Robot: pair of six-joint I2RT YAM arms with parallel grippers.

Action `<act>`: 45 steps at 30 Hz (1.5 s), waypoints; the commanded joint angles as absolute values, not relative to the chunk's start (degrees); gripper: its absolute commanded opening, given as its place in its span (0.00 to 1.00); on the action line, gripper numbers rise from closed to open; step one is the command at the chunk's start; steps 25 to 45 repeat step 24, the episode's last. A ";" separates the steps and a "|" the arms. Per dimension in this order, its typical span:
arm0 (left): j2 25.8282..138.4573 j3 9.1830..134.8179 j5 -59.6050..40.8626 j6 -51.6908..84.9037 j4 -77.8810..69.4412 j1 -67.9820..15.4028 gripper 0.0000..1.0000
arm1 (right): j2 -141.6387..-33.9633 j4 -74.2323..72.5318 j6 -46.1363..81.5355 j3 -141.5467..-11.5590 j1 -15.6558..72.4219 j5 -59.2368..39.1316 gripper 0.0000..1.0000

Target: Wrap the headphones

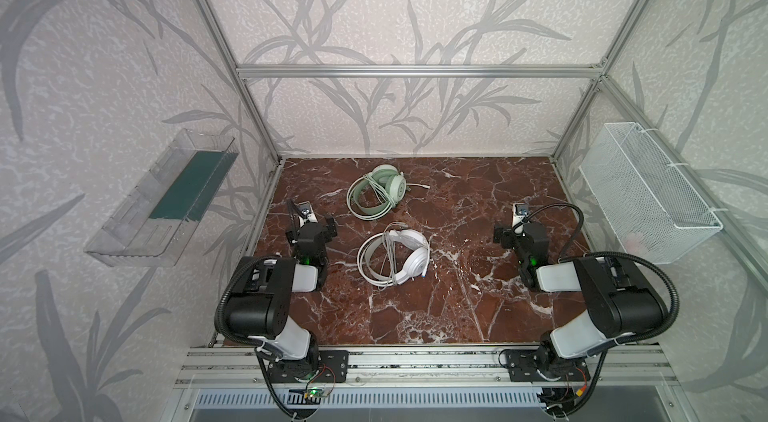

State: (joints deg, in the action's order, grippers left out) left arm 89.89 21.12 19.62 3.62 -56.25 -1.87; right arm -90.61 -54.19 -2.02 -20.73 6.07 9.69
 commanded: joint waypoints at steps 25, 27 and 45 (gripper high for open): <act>90.44 20.44 20.21 2.61 -58.10 -2.02 0.99 | -90.31 -55.40 -3.49 -21.10 5.91 5.89 0.99; 90.44 20.44 20.21 2.61 -58.10 -2.02 0.99 | -90.31 -55.40 -3.49 -21.10 5.91 5.89 0.99; 90.44 20.44 20.21 2.61 -58.10 -2.02 0.99 | -90.31 -55.40 -3.49 -21.10 5.91 5.89 0.99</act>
